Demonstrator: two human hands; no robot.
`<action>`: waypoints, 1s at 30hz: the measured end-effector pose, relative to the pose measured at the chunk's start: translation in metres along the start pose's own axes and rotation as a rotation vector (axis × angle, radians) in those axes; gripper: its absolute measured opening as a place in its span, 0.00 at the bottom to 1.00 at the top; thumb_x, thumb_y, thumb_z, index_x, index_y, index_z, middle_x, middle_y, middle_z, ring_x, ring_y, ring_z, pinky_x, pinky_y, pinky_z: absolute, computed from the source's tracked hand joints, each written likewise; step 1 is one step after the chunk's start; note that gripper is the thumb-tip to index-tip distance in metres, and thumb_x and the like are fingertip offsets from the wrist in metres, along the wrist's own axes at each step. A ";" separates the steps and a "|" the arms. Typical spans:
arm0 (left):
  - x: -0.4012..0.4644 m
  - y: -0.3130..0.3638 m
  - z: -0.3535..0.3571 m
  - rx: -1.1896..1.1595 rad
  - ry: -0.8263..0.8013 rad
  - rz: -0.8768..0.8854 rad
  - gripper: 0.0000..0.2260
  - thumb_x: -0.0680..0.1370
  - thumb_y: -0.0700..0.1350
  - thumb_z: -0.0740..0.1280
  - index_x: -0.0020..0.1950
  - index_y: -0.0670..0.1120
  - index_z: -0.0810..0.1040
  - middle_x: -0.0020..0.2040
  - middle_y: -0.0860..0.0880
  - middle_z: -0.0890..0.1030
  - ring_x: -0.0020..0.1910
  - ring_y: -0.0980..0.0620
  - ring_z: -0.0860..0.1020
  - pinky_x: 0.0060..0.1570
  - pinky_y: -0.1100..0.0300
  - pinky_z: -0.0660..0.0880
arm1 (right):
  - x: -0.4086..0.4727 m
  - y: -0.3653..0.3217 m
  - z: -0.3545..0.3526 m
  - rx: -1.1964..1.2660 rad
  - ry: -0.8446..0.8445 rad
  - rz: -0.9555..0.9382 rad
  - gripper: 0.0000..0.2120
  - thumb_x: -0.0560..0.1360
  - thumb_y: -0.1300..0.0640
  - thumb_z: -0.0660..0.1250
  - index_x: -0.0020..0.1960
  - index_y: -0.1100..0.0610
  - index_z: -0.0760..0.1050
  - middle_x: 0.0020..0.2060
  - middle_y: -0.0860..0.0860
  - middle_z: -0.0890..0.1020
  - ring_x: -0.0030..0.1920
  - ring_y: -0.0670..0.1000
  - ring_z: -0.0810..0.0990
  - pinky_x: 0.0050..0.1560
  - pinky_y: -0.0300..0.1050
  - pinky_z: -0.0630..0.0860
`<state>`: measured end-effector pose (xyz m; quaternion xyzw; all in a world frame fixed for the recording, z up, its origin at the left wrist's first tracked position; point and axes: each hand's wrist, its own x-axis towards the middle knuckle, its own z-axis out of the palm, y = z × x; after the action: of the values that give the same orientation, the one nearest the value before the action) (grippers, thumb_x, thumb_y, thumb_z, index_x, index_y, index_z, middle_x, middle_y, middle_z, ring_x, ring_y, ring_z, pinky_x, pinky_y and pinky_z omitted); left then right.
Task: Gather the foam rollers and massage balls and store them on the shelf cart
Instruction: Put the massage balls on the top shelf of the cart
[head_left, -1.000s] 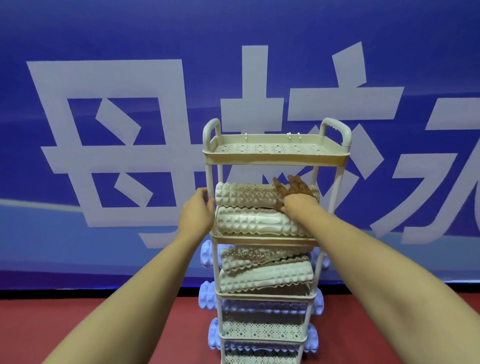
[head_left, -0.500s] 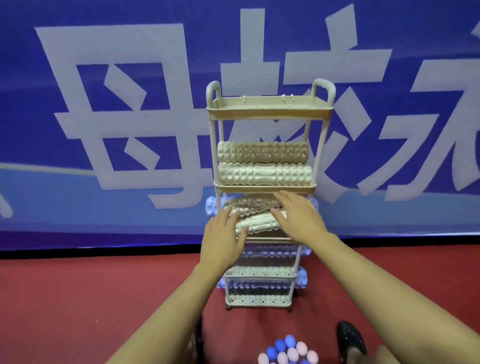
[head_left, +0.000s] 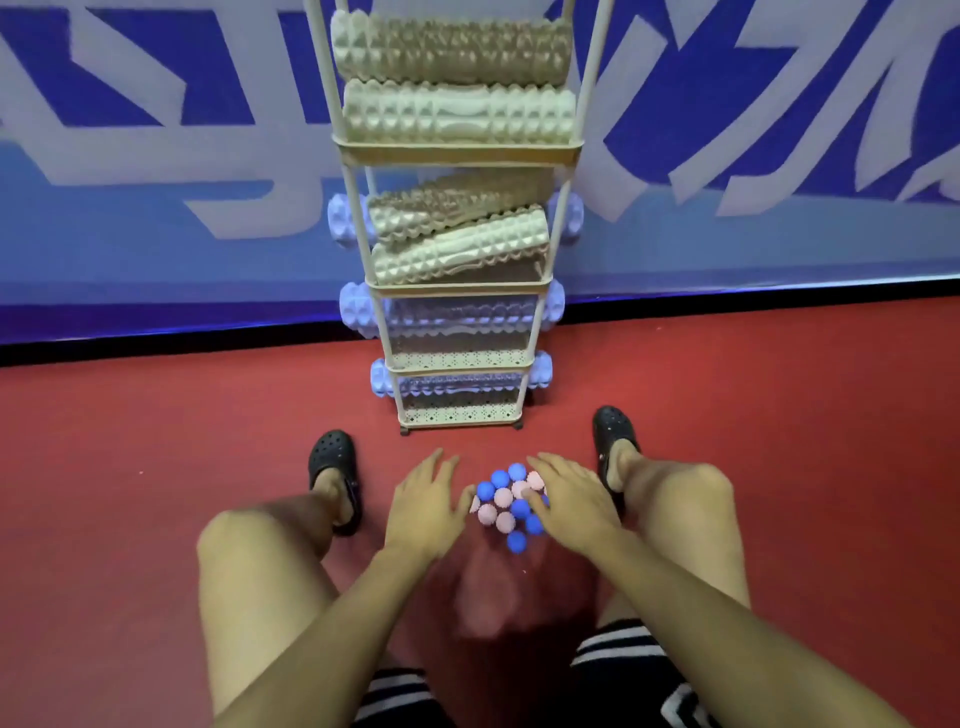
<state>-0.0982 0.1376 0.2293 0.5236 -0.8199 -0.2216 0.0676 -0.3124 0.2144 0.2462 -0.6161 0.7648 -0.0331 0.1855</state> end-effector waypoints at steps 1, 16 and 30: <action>-0.001 -0.003 0.011 -0.006 -0.037 -0.026 0.25 0.82 0.58 0.61 0.78 0.50 0.67 0.79 0.46 0.65 0.75 0.43 0.68 0.71 0.48 0.67 | 0.001 0.003 0.012 0.012 -0.023 0.015 0.29 0.80 0.39 0.53 0.77 0.50 0.66 0.76 0.48 0.69 0.74 0.52 0.69 0.73 0.49 0.64; 0.097 -0.063 0.170 -0.075 -0.457 -0.298 0.24 0.81 0.55 0.61 0.74 0.46 0.69 0.68 0.42 0.73 0.65 0.36 0.75 0.61 0.45 0.74 | 0.082 0.043 0.167 0.363 -0.215 0.433 0.31 0.73 0.37 0.62 0.69 0.55 0.76 0.63 0.56 0.80 0.60 0.62 0.80 0.58 0.55 0.76; 0.188 -0.125 0.292 -0.185 -0.487 -0.307 0.27 0.79 0.50 0.69 0.77 0.49 0.68 0.65 0.41 0.75 0.62 0.40 0.73 0.58 0.50 0.72 | 0.162 0.088 0.307 0.756 -0.236 1.111 0.24 0.74 0.47 0.74 0.64 0.57 0.74 0.58 0.58 0.82 0.60 0.60 0.80 0.58 0.50 0.76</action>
<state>-0.1781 0.0113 -0.1081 0.5643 -0.6997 -0.4221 -0.1176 -0.3220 0.1357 -0.1026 -0.0244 0.8782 -0.1306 0.4595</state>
